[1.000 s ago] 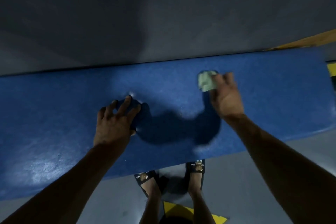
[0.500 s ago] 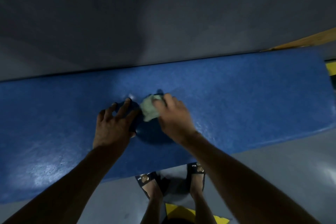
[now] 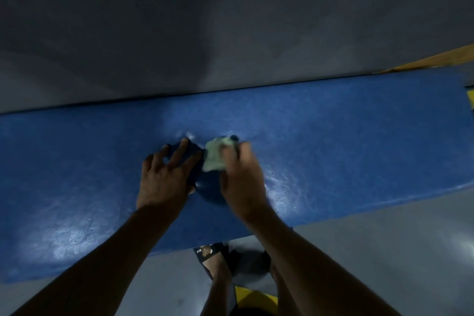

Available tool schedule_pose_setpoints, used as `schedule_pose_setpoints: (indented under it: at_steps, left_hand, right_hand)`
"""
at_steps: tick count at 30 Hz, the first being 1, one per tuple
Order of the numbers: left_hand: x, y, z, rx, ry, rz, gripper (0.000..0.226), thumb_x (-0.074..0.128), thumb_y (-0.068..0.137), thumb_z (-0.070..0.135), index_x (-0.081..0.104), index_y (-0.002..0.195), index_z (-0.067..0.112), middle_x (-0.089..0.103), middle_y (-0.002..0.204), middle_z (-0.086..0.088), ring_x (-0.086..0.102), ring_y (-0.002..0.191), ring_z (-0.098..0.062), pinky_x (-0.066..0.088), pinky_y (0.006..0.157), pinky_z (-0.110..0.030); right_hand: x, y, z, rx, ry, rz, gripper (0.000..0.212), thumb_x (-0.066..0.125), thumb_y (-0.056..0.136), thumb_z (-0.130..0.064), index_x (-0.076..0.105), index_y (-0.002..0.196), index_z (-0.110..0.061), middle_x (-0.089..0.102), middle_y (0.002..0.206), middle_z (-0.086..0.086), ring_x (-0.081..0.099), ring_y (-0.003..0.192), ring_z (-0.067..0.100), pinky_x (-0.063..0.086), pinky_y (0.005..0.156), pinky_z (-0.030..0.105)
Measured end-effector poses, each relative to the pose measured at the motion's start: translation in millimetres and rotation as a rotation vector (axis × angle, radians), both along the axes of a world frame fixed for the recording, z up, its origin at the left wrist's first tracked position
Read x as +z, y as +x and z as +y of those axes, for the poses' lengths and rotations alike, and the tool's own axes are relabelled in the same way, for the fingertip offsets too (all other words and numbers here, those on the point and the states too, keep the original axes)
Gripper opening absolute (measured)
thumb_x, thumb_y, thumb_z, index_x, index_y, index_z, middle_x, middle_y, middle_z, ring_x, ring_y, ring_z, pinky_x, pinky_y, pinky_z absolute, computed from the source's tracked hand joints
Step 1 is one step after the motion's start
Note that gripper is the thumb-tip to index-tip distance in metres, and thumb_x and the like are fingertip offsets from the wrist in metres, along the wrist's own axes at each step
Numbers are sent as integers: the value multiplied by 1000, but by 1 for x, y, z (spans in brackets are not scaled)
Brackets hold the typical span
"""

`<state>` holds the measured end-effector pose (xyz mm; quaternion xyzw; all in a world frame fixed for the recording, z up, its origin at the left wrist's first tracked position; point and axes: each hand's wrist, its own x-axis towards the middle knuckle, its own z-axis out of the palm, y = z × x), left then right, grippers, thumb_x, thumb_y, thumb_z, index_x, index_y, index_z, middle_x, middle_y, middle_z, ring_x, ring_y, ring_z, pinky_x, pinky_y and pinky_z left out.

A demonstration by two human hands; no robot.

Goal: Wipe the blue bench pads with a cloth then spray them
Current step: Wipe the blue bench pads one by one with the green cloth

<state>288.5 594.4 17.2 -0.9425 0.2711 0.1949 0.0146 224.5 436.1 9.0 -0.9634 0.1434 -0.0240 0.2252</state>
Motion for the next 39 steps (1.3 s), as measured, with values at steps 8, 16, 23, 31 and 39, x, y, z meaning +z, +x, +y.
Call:
schedule_pose_setpoints:
  at_steps: [8, 16, 23, 31, 39]
  left_hand:
    - [-6, 0, 2, -8, -31, -33, 95, 95, 46, 32, 54, 132, 32, 48, 148, -5, 50, 121, -47, 42, 91, -55]
    - [-6, -3, 2, 17, -26, -44, 88, 91, 56, 33, 53, 135, 33, 43, 152, -2, 45, 127, -44, 39, 96, -54]
    - [-6, -3, 3, 12, -36, -61, 85, 90, 56, 33, 55, 133, 34, 46, 150, 0, 47, 125, -44, 38, 93, -52]
    - [-8, -4, -1, 54, -60, -50, 86, 92, 53, 29, 57, 131, 33, 45, 150, 0, 46, 127, -45, 38, 96, -53]
    - [-8, -9, 3, 28, -47, -76, 75, 81, 71, 37, 49, 139, 34, 34, 157, -1, 37, 135, -44, 30, 102, -53]
  right_hand:
    - [-4, -35, -147, -118, -97, 29, 44, 55, 80, -20, 55, 122, -8, 46, 108, 17, 54, 79, 40, 52, 71, 43]
    - [-16, -25, -30, -449, 5, -70, 23, 55, 91, -13, 57, 113, -8, 49, 100, -2, 46, 85, 17, 43, 73, 27]
    - [0, -48, -35, 120, -1, 70, 44, 48, 78, -30, 56, 117, -12, 51, 106, 13, 56, 79, 35, 50, 65, 43]
    - [-4, -73, -112, -505, -42, 75, 37, 56, 76, -25, 48, 108, -9, 41, 106, 13, 54, 75, 39, 46, 68, 42]
    - [-2, -61, 19, 266, -34, 7, 36, 63, 72, -19, 49, 106, -18, 52, 103, 10, 54, 85, 30, 46, 71, 41]
